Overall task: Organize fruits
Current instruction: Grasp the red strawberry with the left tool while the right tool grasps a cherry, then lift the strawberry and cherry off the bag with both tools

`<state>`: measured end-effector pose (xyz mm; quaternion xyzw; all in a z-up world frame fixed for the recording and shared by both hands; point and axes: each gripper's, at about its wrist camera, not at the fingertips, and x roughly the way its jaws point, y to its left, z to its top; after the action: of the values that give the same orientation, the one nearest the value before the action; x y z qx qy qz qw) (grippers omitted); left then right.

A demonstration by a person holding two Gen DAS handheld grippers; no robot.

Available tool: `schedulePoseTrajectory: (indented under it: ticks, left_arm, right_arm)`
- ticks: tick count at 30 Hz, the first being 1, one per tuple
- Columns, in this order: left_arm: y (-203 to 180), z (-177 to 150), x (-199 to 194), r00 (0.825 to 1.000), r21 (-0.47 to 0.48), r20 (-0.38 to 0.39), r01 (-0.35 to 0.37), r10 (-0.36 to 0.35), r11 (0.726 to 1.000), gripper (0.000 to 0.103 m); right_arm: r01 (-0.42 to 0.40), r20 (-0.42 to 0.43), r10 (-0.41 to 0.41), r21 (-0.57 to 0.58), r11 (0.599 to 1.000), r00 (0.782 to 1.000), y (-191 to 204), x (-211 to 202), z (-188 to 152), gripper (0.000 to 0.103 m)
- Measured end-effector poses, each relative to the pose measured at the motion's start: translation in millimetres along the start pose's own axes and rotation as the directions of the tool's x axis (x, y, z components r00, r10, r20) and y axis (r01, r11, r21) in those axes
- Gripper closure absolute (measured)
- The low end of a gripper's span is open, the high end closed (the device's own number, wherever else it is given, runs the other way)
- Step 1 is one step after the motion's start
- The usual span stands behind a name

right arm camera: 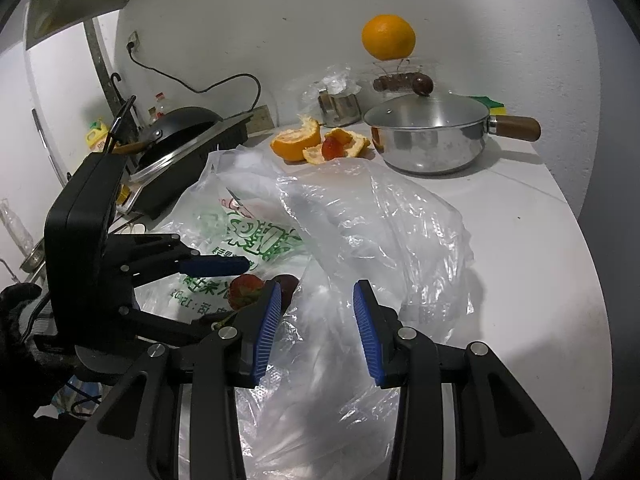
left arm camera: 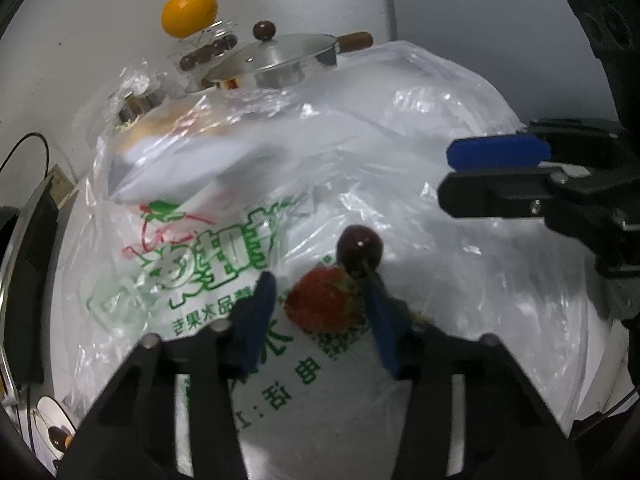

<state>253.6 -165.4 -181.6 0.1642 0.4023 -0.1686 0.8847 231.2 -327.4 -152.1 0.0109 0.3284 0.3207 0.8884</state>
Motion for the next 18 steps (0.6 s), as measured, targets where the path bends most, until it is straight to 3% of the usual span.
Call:
schedulePoseTrajectory:
  ticks: [18]
  left_arm:
    - [25, -23, -55, 0.996, -0.083, 0.088, 0.001, 0.006, 0.997, 0.066]
  right_arm:
    - [0.041, -0.029, -0.044, -0.119, 0.992, 0.999, 43, 9, 11, 0.063]
